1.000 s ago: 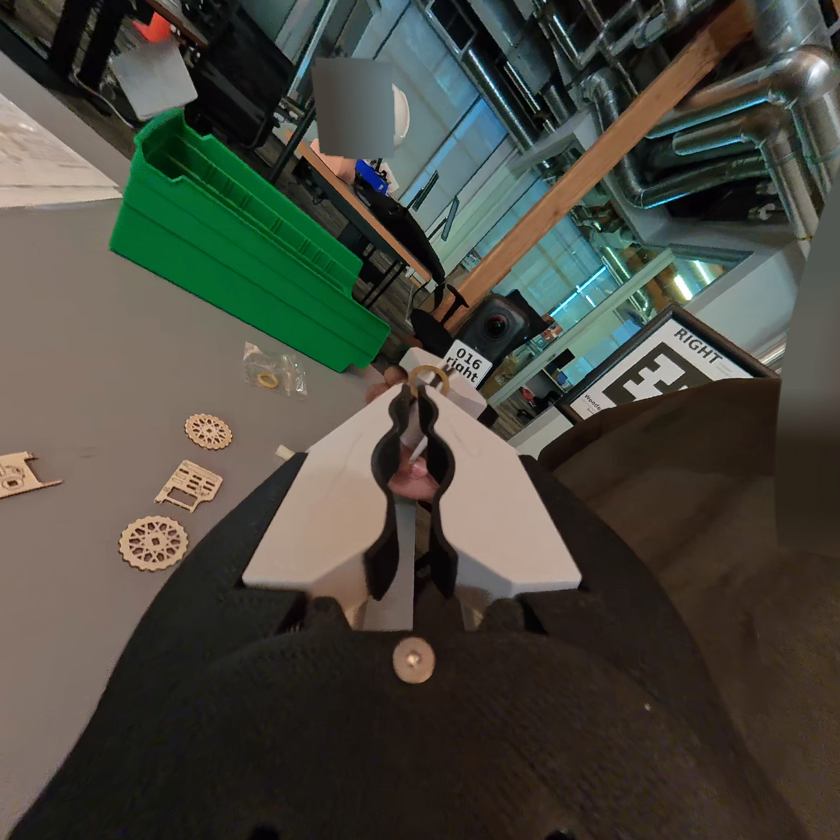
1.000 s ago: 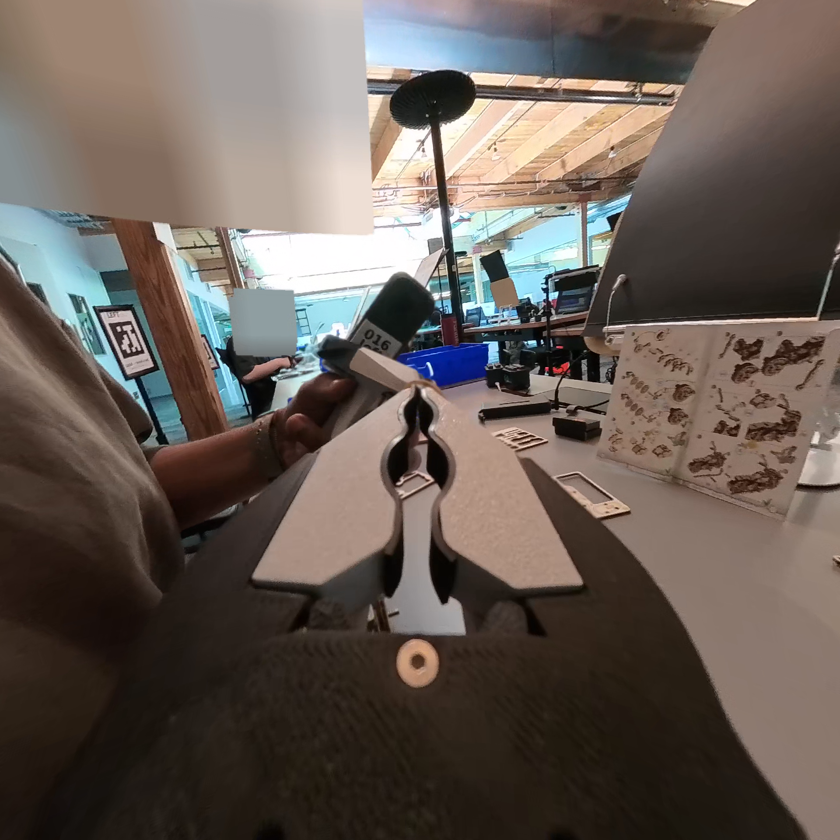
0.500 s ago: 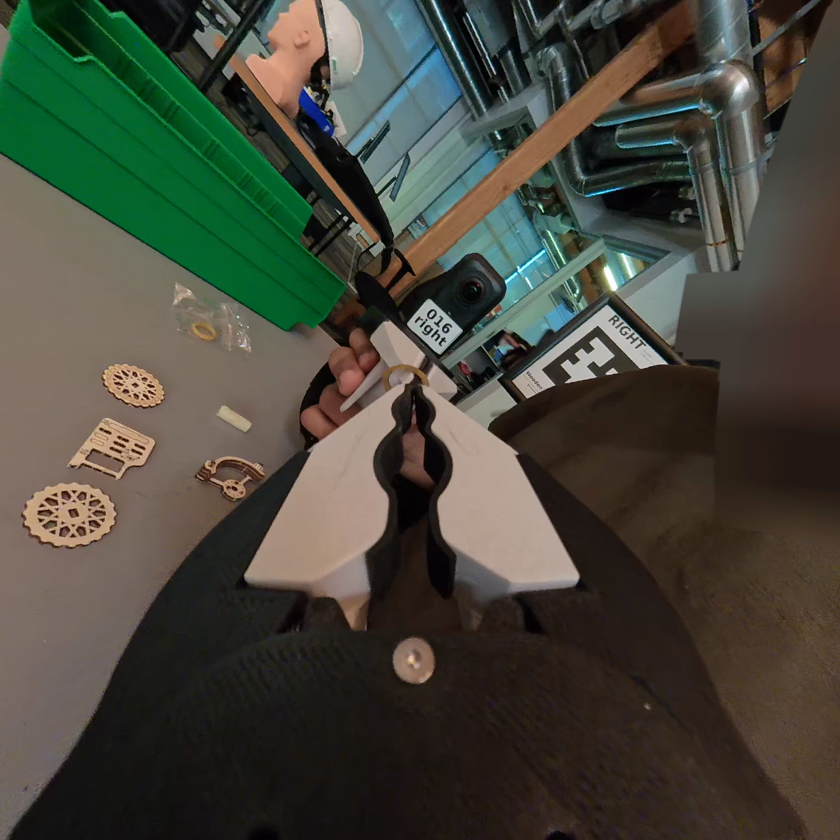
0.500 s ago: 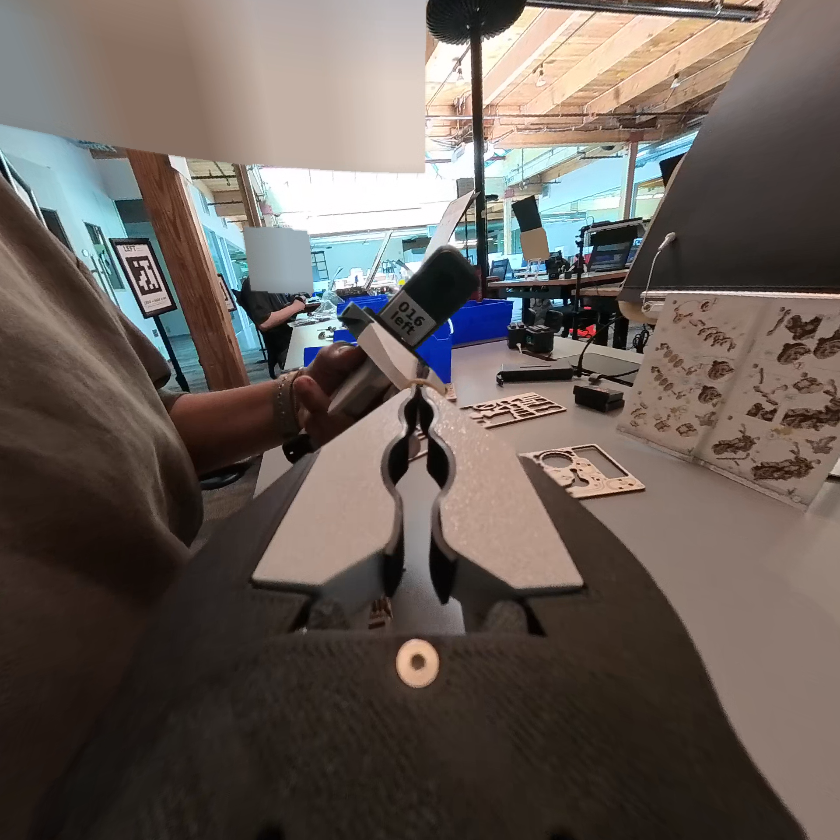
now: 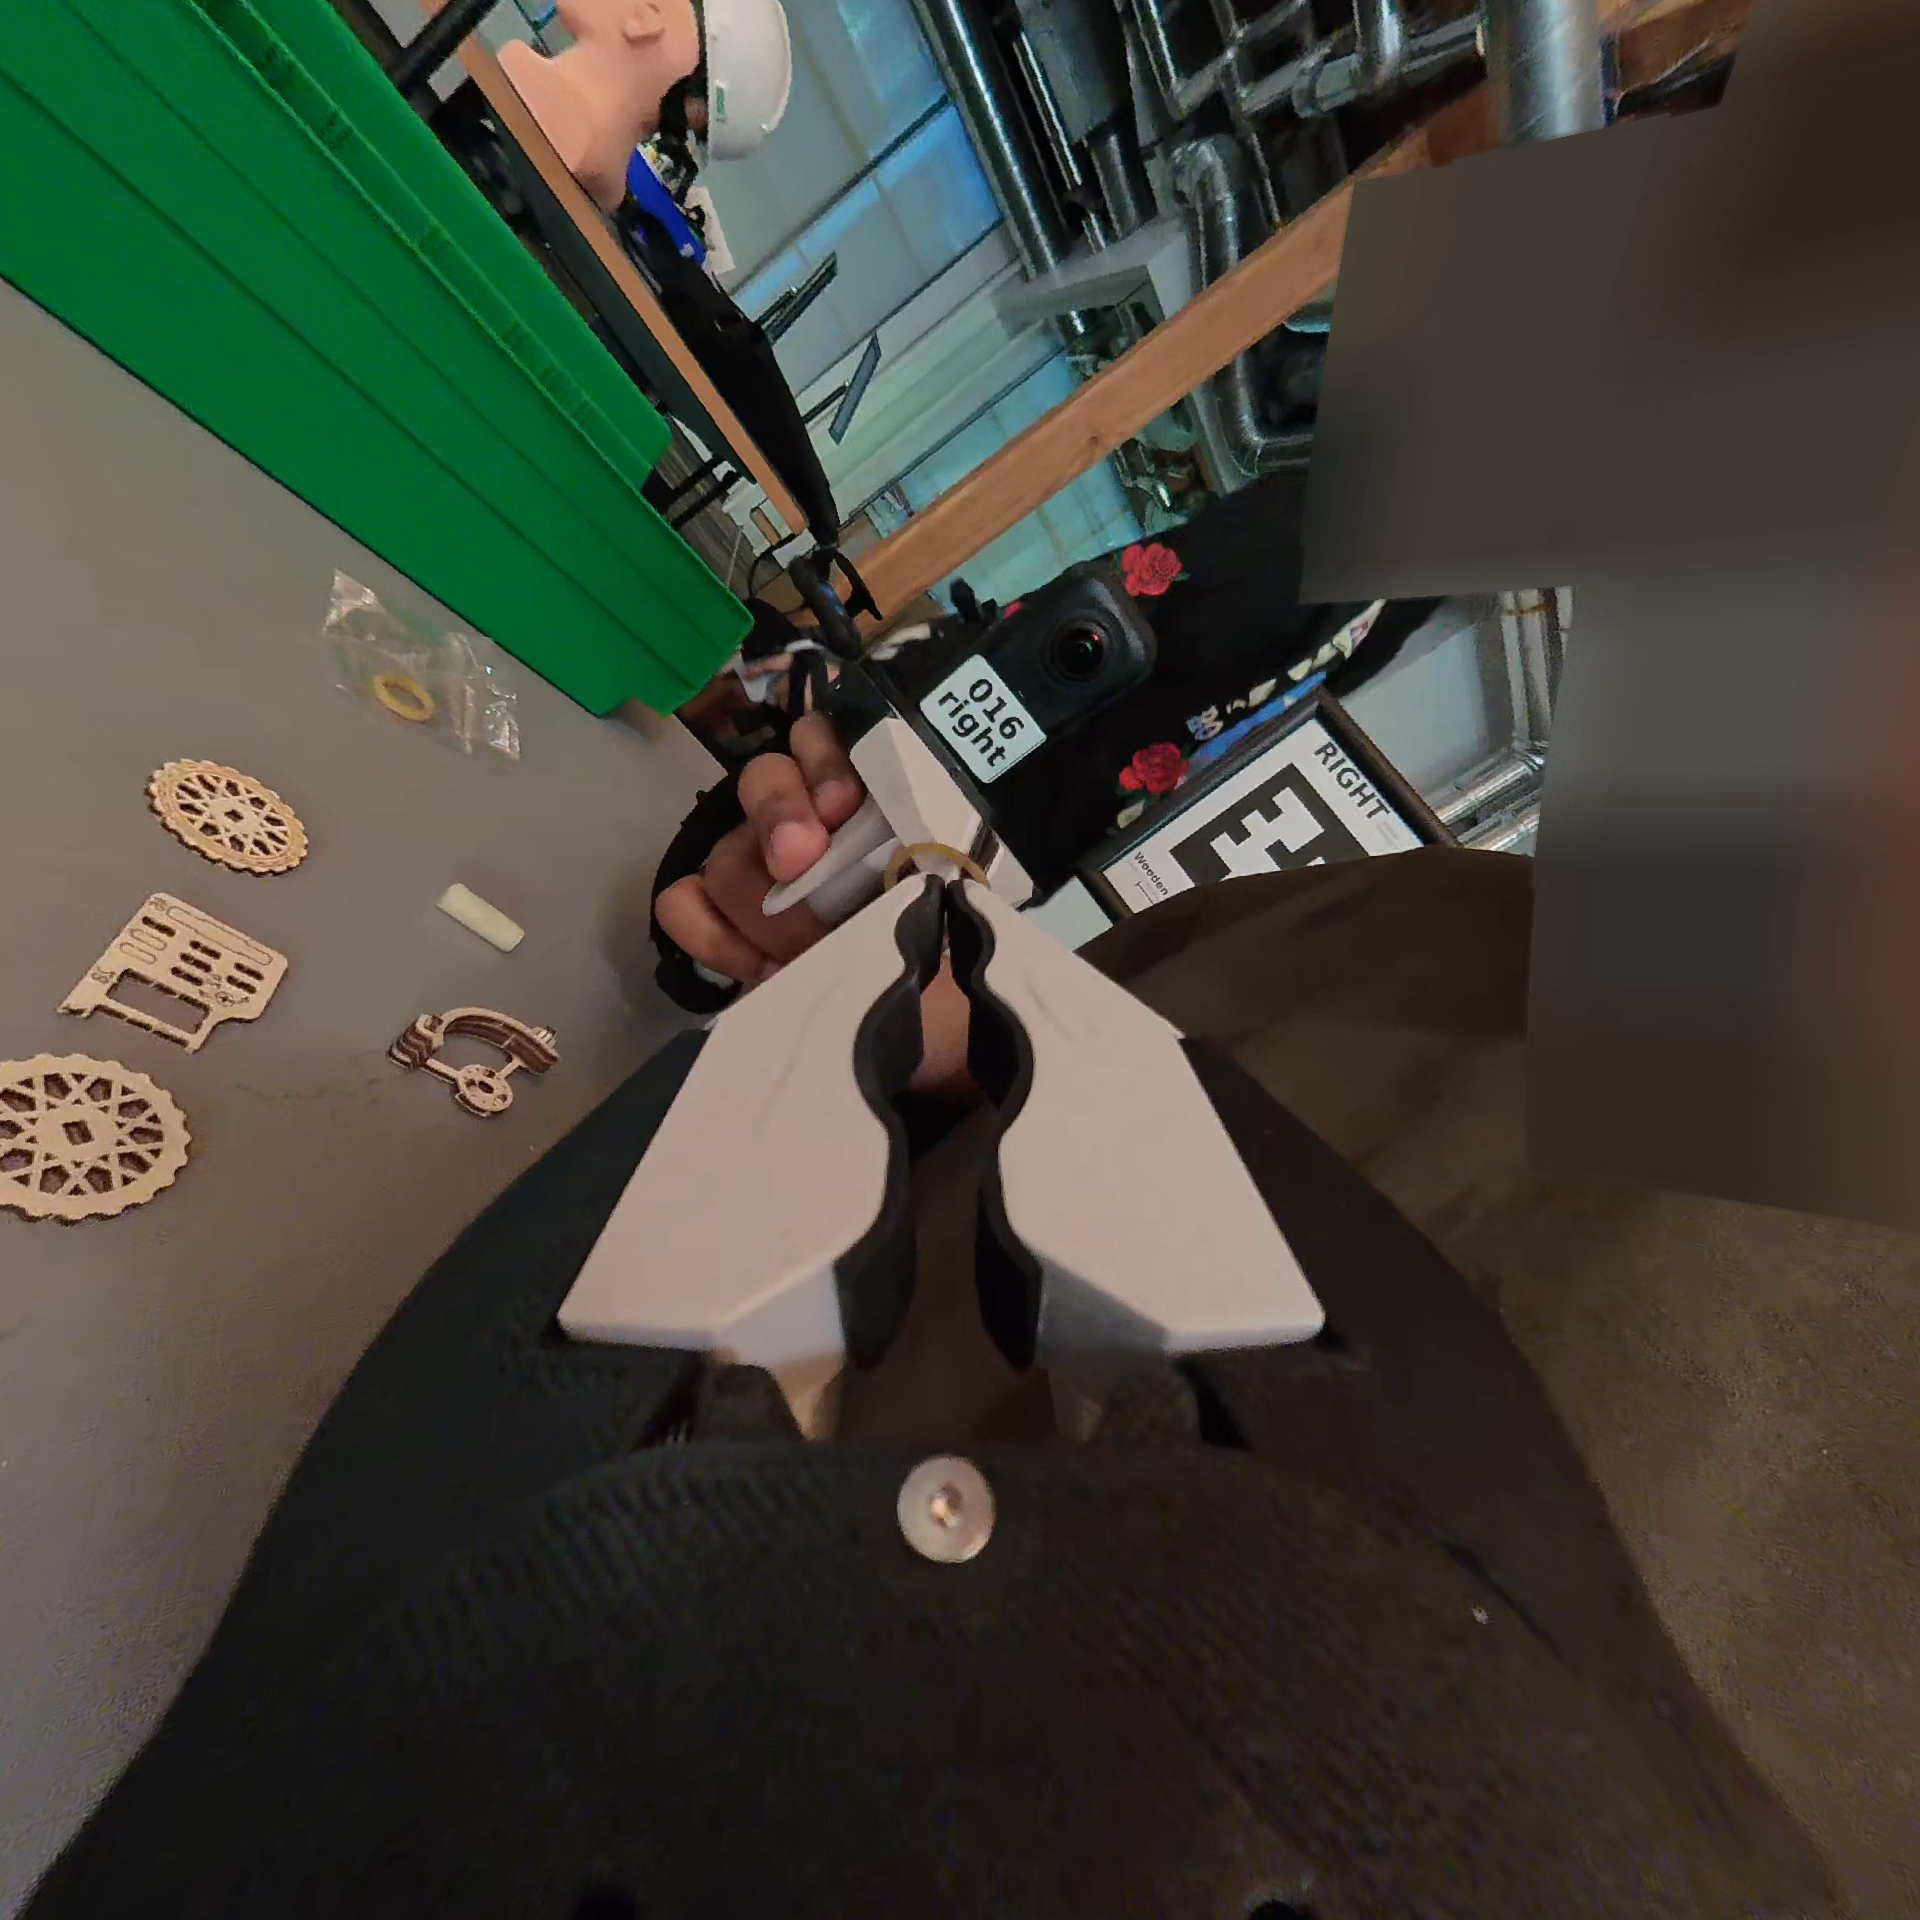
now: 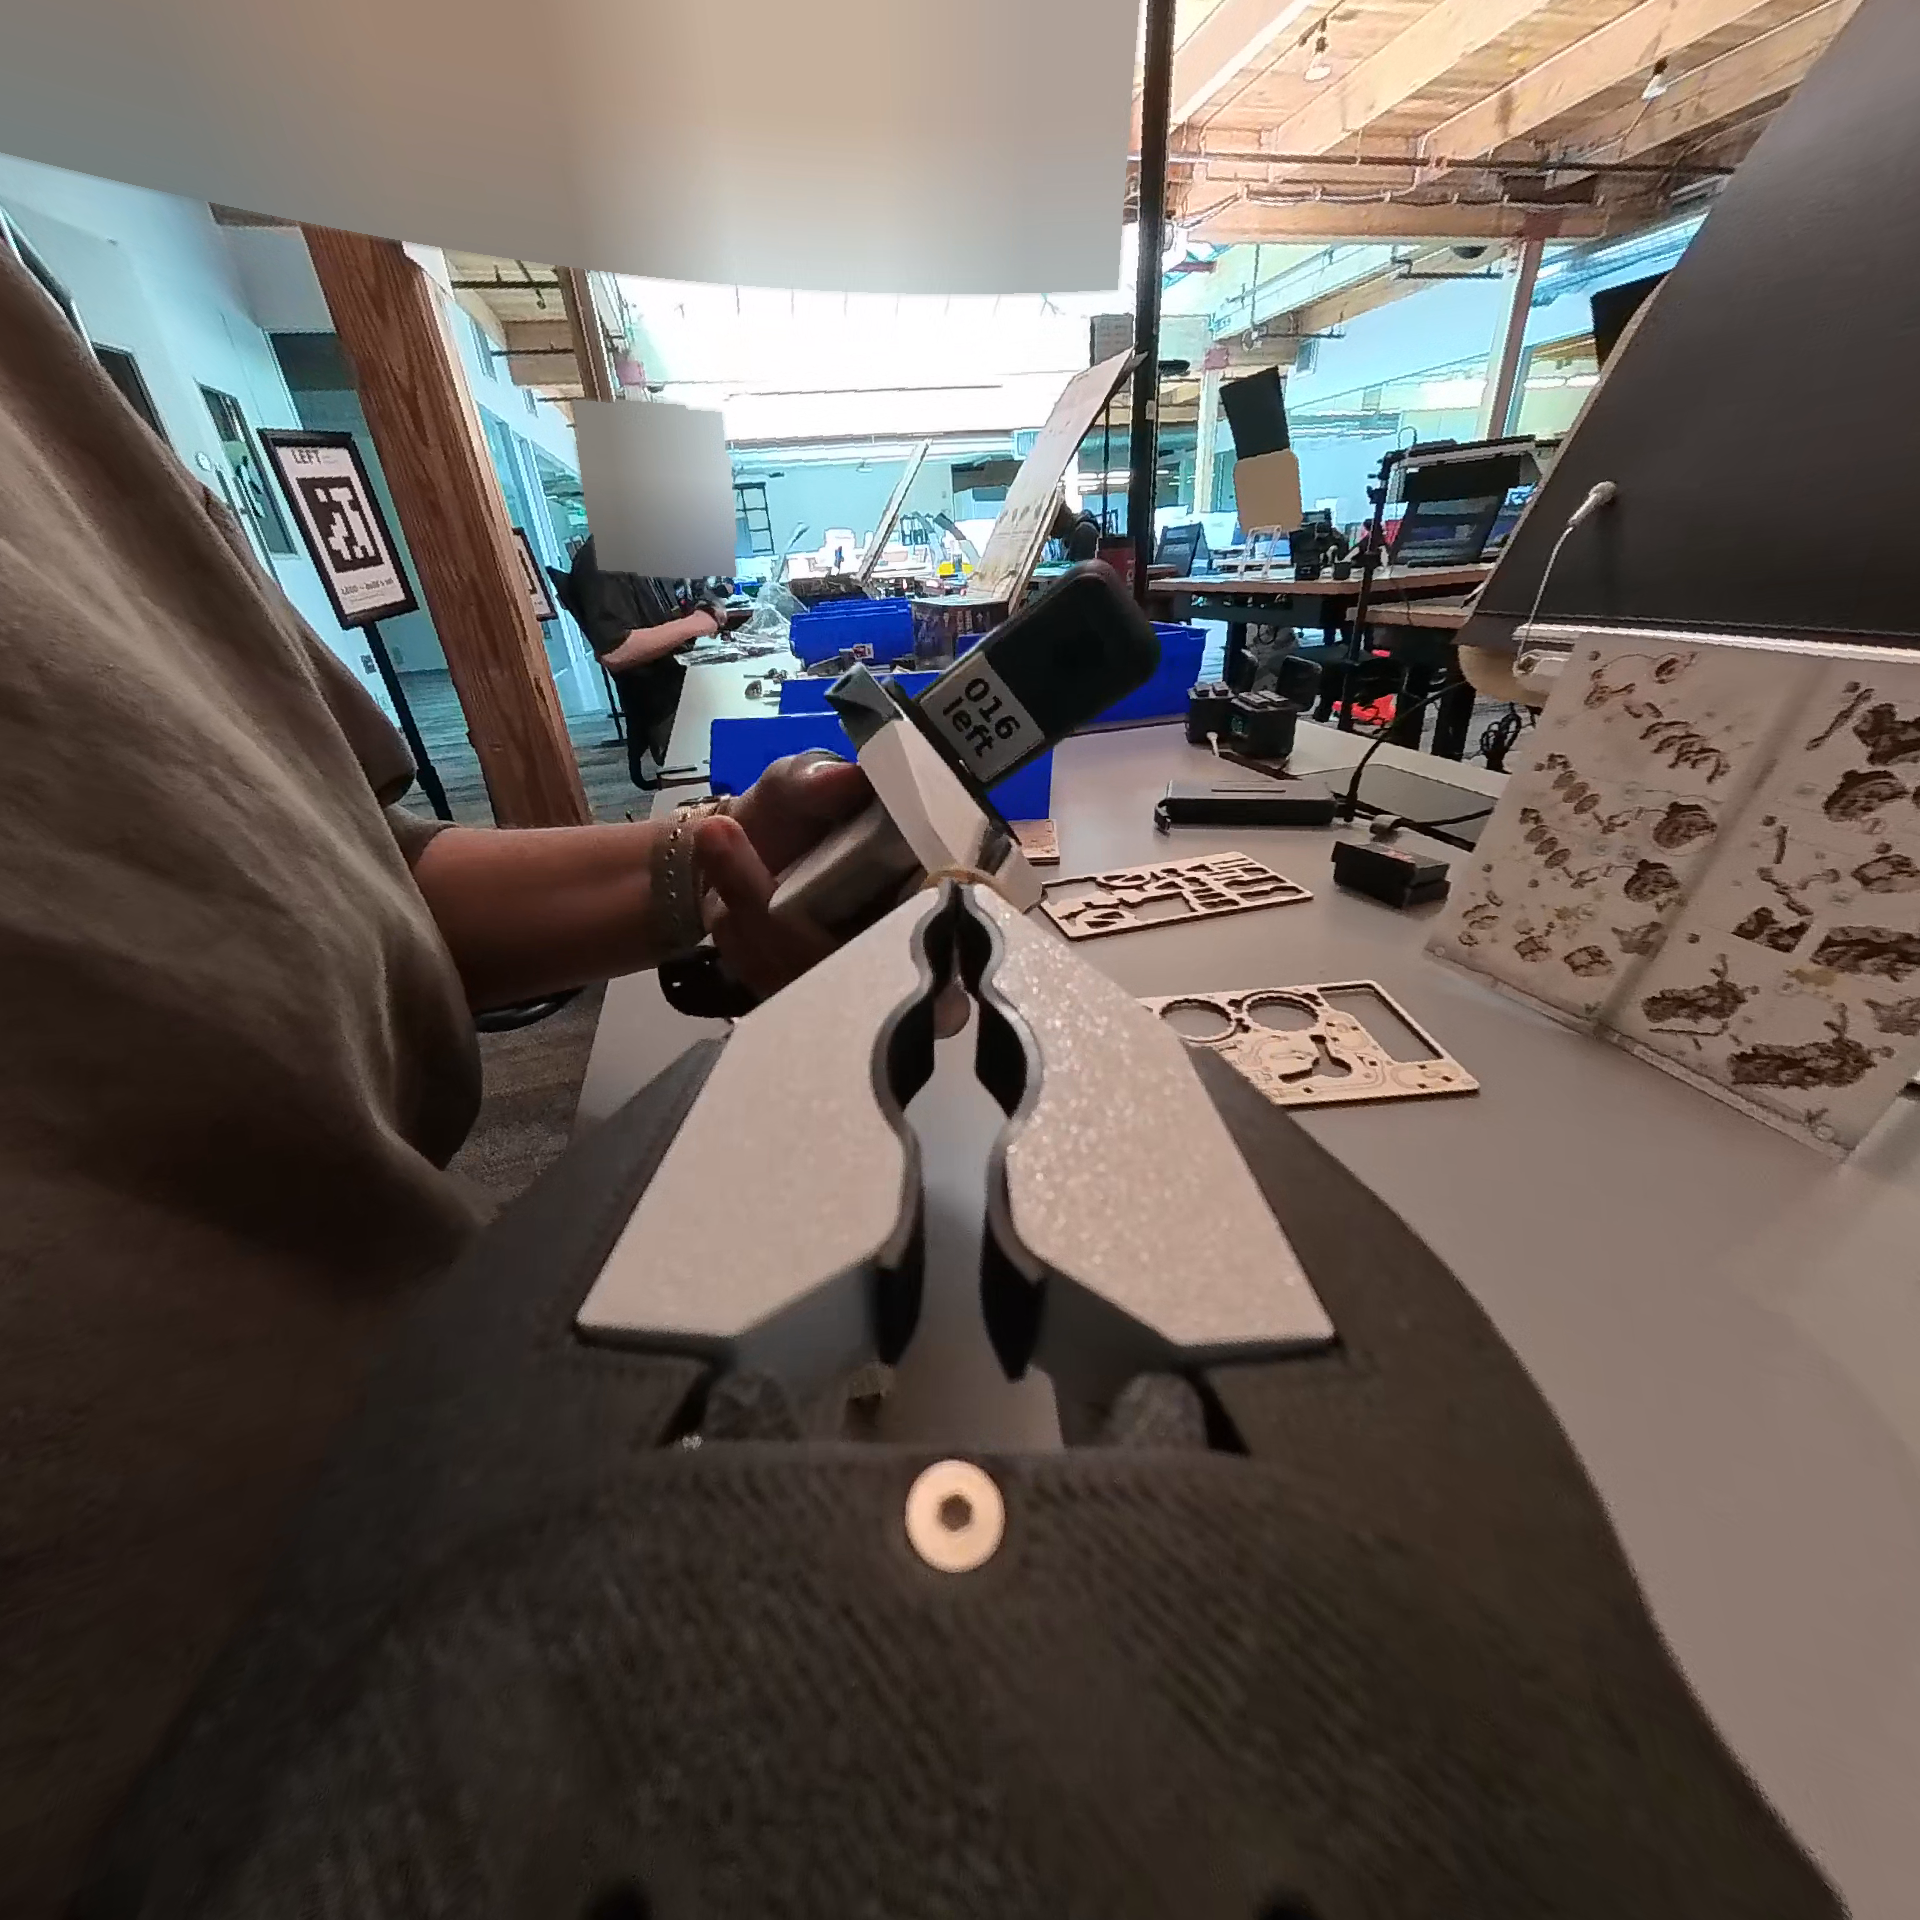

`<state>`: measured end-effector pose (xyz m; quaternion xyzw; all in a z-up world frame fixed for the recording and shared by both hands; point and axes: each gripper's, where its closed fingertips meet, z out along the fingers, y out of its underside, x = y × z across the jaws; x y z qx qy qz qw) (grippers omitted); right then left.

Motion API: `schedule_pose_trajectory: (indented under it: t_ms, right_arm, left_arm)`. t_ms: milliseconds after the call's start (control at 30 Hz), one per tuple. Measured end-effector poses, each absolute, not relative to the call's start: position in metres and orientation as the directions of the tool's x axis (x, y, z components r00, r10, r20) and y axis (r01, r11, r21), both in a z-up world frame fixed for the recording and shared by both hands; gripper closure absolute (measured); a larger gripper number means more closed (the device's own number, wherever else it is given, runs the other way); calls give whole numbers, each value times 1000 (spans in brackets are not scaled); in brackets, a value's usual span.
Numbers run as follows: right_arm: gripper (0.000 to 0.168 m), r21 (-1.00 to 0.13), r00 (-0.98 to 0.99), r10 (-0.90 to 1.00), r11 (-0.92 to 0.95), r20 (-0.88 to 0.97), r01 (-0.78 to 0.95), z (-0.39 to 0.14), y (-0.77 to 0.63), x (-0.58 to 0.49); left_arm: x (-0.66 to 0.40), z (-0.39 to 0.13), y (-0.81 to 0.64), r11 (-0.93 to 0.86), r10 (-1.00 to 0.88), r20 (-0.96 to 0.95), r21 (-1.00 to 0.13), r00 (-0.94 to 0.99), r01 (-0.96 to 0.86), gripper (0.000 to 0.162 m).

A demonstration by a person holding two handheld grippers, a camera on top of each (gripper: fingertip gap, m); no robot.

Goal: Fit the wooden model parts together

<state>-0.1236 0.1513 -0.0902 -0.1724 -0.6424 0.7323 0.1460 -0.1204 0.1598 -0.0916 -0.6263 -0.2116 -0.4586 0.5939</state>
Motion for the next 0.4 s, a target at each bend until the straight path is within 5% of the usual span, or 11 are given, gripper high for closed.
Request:
schedule_pose_trajectory:
  t_ms: [33,400]
  right_arm:
    - [168,-991,-898,436,-135,-67,9,-90,151,-124]
    - [168,-994,-895,447,-102,-14,-35,-91,149,-121]
  left_arm:
    - [-120,-91,160,-206,-279,825,-552,492,808,162]
    - [-113,-92,163,-234,-293,839,-529,459,816,153]
